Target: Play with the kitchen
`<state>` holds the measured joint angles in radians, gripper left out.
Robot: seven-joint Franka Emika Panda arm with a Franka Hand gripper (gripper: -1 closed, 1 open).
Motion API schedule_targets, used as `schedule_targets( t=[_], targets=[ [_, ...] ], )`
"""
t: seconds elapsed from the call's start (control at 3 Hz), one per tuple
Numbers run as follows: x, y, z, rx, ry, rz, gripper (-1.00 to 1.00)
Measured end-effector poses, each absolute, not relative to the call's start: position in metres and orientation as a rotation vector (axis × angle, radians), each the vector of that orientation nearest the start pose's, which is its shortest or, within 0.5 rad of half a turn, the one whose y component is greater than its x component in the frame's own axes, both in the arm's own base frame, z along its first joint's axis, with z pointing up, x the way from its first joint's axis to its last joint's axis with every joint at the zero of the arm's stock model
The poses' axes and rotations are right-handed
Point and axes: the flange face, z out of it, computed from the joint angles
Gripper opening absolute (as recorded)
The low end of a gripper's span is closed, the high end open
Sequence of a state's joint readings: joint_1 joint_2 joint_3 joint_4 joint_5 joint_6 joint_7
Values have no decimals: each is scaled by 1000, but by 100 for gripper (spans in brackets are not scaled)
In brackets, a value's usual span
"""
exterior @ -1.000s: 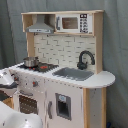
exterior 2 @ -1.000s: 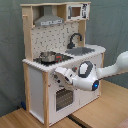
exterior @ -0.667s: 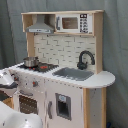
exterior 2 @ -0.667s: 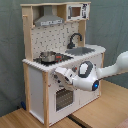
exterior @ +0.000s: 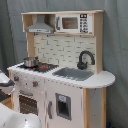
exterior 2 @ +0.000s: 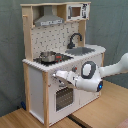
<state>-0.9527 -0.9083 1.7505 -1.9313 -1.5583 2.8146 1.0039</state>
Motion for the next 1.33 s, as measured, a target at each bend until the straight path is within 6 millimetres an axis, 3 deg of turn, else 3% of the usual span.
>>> schedule_targets(
  t=[0.67, 1.33],
  targets=[
    [300, 555, 364, 936, 1507, 1249, 100],
    [291, 559, 367, 709, 1570, 1106, 100]
  ],
)
